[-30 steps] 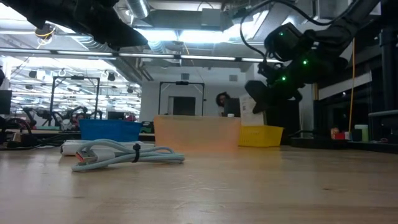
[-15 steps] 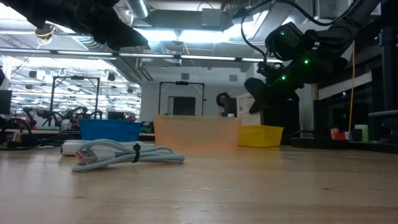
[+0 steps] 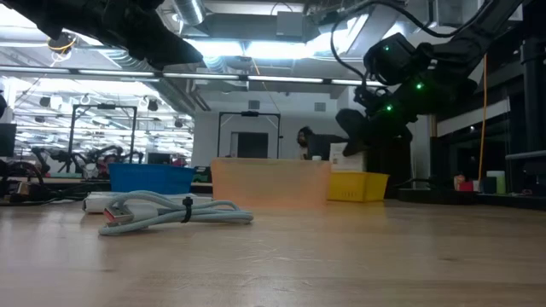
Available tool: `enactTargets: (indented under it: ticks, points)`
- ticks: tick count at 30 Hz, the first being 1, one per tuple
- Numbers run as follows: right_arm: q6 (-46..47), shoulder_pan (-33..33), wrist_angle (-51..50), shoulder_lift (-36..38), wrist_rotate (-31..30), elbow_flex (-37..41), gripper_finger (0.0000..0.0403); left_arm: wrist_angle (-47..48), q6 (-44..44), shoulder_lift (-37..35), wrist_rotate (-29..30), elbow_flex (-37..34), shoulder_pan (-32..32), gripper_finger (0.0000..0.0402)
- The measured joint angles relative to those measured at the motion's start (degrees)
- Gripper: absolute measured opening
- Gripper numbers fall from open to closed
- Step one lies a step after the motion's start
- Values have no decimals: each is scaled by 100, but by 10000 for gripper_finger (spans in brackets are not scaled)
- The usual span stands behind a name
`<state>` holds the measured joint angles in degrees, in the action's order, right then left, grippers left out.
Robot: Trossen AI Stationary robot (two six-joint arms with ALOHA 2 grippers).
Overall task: Pick and place items into bin
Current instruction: Put the right card reader box into the yellow basket
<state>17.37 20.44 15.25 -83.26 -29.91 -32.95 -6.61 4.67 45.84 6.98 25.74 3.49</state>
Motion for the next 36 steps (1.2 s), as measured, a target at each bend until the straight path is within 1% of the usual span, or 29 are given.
enactTargets:
  ticks: [3,6,10,13,16,22,27,31,36]
  points:
    - [-8,123,-2,0,-7,0,89,0,-97,0,0,0,1,72]
    - [-239,224,17,0,-36,0,89,-2,-109,0,0,0,2,73]
    - [-574,276,149,0,-474,0,89,-2,-107,0,0,0,0,72]
    - [-742,276,214,0,-571,0,89,-2,-107,2,0,0,0,73]
    - [-728,276,210,0,-496,0,89,-1,-103,2,0,0,1,72]
    - [-734,276,191,0,23,0,90,0,-94,2,2,0,2,72]
    - [-754,276,-48,0,155,0,89,0,-94,2,0,0,1,72]
    - [-902,276,-269,0,155,0,71,0,-94,2,0,0,2,72]
    - [-1212,276,-272,0,133,-2,33,0,-96,2,0,0,2,72]
